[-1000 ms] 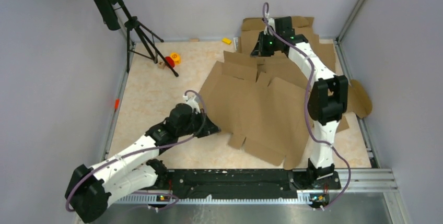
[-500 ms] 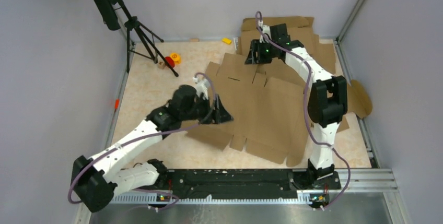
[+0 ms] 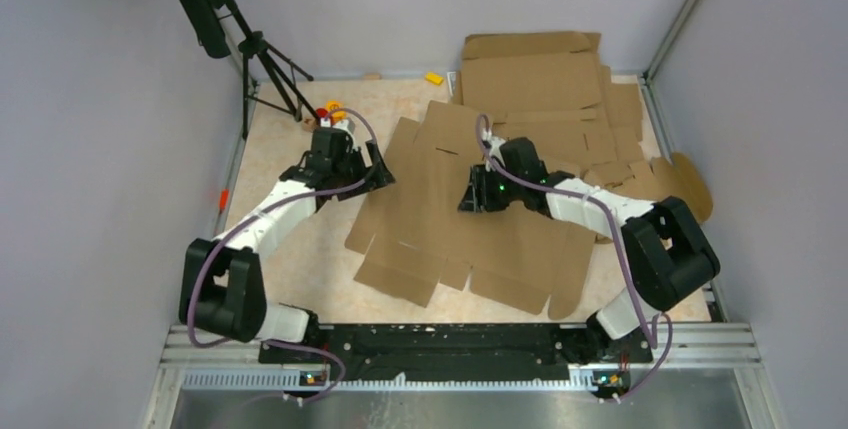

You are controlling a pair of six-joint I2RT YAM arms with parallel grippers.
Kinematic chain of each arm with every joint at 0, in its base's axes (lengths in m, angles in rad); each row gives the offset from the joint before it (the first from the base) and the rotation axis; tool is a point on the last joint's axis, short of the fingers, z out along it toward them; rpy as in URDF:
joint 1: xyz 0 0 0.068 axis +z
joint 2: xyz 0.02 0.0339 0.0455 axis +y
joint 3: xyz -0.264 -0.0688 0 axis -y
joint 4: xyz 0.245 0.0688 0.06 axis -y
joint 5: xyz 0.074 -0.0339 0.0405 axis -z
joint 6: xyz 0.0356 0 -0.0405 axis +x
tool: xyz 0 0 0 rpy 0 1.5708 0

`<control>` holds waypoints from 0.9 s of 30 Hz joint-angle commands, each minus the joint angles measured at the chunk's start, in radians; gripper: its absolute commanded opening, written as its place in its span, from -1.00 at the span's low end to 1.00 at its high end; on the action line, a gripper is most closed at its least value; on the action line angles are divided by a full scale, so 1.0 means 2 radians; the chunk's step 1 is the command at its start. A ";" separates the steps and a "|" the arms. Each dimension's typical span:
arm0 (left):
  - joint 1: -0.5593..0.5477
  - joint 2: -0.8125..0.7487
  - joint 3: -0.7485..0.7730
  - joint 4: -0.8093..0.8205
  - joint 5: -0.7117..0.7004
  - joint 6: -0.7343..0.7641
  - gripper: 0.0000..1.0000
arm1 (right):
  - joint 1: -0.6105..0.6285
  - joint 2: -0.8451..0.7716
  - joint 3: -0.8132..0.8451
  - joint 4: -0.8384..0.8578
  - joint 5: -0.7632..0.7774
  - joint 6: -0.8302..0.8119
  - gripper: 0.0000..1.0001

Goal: Fold the paper box

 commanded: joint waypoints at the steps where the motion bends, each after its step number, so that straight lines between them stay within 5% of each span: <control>1: 0.012 0.050 0.014 0.068 -0.057 0.023 0.73 | -0.007 -0.012 -0.054 0.103 0.001 0.056 -0.16; 7: 0.058 0.117 0.049 0.087 0.022 0.068 0.77 | -0.008 -0.024 -0.086 0.106 0.010 0.053 -0.19; 11: 0.071 0.196 0.118 0.017 0.061 0.089 0.72 | -0.008 -0.026 -0.090 0.098 0.010 0.050 -0.19; 20: 0.087 0.269 0.124 0.066 0.238 0.069 0.66 | -0.034 -0.024 -0.107 0.106 -0.012 0.051 -0.24; 27: 0.087 0.262 0.122 0.069 0.250 0.056 0.42 | -0.041 -0.008 -0.108 0.114 -0.039 0.055 -0.24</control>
